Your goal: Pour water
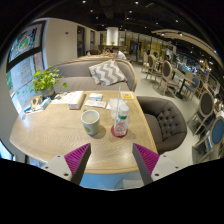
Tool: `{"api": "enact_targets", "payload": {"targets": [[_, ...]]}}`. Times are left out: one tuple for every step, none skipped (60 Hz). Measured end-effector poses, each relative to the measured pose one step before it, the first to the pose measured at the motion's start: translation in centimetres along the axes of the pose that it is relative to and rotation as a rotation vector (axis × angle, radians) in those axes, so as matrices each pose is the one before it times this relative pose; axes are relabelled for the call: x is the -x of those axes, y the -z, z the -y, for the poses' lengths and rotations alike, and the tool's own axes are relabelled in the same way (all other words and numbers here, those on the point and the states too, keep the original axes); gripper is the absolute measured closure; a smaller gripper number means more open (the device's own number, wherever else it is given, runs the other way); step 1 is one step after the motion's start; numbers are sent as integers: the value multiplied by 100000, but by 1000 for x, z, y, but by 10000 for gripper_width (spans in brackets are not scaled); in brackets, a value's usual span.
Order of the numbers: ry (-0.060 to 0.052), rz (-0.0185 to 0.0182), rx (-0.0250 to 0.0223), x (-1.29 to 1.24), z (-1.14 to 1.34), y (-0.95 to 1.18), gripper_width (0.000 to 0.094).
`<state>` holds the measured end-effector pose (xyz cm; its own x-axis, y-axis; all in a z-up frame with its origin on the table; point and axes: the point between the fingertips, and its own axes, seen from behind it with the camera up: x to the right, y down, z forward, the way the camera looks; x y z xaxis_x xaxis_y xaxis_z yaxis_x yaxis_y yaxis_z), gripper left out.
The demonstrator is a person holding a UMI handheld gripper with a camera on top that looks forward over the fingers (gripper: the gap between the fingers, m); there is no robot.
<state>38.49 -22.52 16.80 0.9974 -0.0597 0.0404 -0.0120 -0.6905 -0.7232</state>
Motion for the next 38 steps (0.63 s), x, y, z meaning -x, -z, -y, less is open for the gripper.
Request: {"api": "enact_targets", "payload": {"targets": [[205, -489, -164, 98, 22, 642, 82], [345, -452, -196, 102, 48, 587, 83], [391, -243, -215, 93, 103, 657, 83], [251, -279, -367, 143, 133, 567, 82], [126, -279, -367, 96, 99, 521, 79], [101, -226, -399, 107, 108, 462, 81], [89, -201, -395, 113, 105, 459, 83], [29, -153, -351, 128, 100, 428, 82], [-101, -132, -372, 81, 95, 398, 82], [-196, -171, -403, 31, 147, 450, 81], [-181, -226, -499, 31, 120, 354, 81], [-195, -300, -390, 33, 155, 335, 83], [-239, -333, -219, -7, 102, 299, 82], [-262, -309, -167, 3, 94, 263, 81], [-223, -214, -231, 9, 95, 234, 82], [-83, -130, -252, 13, 61, 204, 82], [-2, -123, -282, 3, 47, 220, 81], [-4, -218, -224, -27, 60, 192, 81], [-112, -267, -202, -42, 58, 176, 83], [-174, -239, -213, 36, -97, 43, 82], [-225, -118, -12, -10, 6, 92, 81], [-282, -64, 75, -36, -30, 78, 84], [-308, -126, 227, -67, -58, 62, 84], [-192, -169, 224, -67, -79, 47, 85], [18, -149, 16, -56, -63, 70, 83], [226, -164, -305, -49, -148, 210, 82], [480, -140, -311, -54, 84, -3, 79], [429, -95, -90, -18, 46, 33, 83], [277, -26, 173, -46, -5, -4, 82], [97, 67, 224, -14, -21, -8, 82], [53, 104, 127, -7, 13, -12, 80], [111, 101, -165, -9, 42, 1, 82], [301, 29, -485, -34, 72, 0, 82], [440, 11, -685, -69, 172, 26, 80], [444, -61, -609, -80, 163, 44, 81], [273, -60, -416, -66, 138, -9, 81], [14, -9, -232, -68, 72, 2, 80], [-149, 127, -135, -37, 66, 6, 82]]}}
